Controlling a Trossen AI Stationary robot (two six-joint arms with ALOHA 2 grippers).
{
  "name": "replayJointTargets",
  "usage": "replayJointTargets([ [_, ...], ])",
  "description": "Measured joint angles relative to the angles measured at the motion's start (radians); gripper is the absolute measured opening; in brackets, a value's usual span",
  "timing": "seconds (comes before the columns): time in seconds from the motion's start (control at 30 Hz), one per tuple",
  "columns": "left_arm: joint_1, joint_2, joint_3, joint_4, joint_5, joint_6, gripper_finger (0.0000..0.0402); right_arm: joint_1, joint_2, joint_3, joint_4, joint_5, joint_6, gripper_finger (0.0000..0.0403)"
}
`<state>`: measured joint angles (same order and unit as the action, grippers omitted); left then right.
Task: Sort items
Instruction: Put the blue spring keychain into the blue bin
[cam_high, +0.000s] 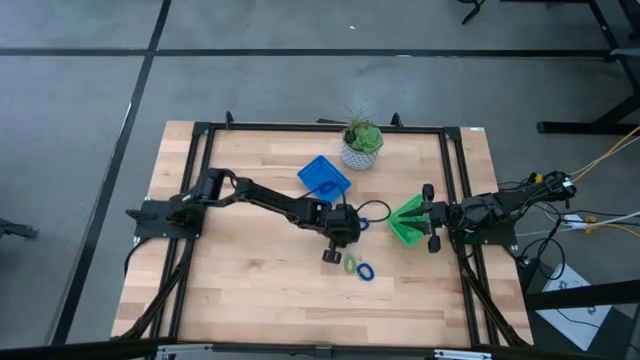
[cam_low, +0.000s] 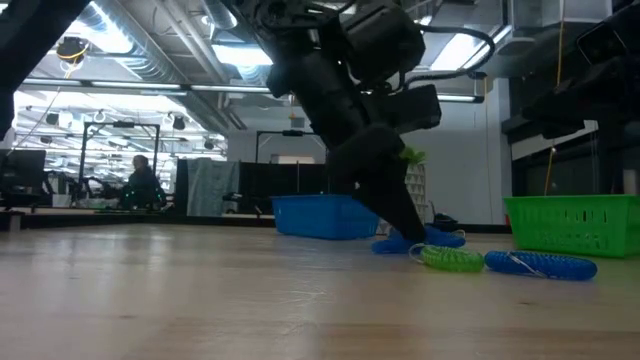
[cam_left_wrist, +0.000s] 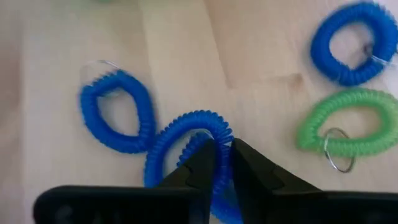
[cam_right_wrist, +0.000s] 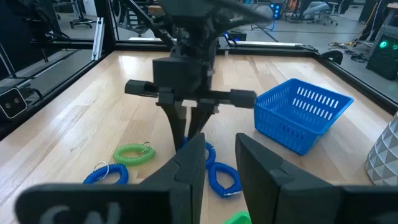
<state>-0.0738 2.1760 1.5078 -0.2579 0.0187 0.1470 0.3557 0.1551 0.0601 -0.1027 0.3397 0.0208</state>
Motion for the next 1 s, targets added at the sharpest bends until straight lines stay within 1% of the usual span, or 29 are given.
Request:
replayJointTargets([
  [0.33,0.004,-0.017,0.001,0.018,0.009,-0.013,0.0147,0.0,0.0,0.0,0.0,0.0,0.0,0.009],
  [0.43,0.005,-0.019,0.001,0.022,0.009,-0.007,0.017,0.0,0.0,0.0,0.0,0.0,0.0,0.009],
  [0.53,0.005,-0.019,0.001,0.021,0.009,-0.004,0.0185,0.0,0.0,0.0,0.0,0.0,0.0,0.009],
  [0.67,0.005,-0.019,0.001,0.002,0.009,0.027,0.0191,0.0,0.0,0.0,0.0,0.0,0.0,0.009],
  [0.8,0.005,-0.019,0.001,-0.025,0.009,0.04,0.0185,0.0,0.0,0.0,0.0,0.0,0.0,0.009],
  [0.9,0.005,-0.02,0.001,-0.015,0.007,0.041,0.0168,0.0,0.0,0.0,0.0,0.0,0.0,0.009],
  [1.0,0.005,-0.02,0.001,0.001,0.005,0.053,0.0136,0.0,0.0,0.0,0.0,0.0,0.0,0.009],
])
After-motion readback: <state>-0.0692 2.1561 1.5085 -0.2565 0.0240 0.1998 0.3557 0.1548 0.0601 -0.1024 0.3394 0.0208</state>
